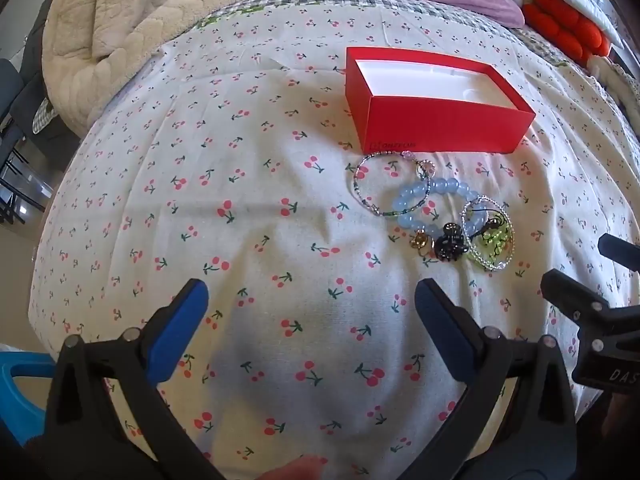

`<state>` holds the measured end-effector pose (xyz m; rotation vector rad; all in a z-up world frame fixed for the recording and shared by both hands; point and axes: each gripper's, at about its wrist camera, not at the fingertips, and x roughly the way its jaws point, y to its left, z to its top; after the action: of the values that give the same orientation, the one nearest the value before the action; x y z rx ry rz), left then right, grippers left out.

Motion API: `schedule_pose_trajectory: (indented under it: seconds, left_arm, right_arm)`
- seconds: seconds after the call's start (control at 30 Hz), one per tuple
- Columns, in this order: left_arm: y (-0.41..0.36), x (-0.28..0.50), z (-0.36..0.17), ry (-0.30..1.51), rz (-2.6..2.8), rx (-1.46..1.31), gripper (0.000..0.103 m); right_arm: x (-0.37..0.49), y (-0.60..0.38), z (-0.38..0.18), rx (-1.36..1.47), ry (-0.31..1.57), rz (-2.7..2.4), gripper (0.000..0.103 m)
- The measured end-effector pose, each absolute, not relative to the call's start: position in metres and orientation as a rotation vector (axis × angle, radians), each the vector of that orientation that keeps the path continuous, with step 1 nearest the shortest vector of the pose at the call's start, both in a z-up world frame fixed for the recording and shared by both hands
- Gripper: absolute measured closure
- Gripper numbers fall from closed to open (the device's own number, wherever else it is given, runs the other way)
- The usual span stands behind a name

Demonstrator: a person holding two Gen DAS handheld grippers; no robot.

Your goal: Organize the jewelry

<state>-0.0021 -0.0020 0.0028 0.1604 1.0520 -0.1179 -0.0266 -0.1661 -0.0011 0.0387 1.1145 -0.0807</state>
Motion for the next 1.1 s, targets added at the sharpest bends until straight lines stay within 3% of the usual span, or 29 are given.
schedule_pose_trajectory:
  seconds: [1.1]
  left_arm:
    - [-0.006,-0.001,-0.004,1.08,-0.117,0.179,0.0]
  right_arm:
    - [-0.026,-0.163,-0.002,0.032,1.113,-0.077,0.0]
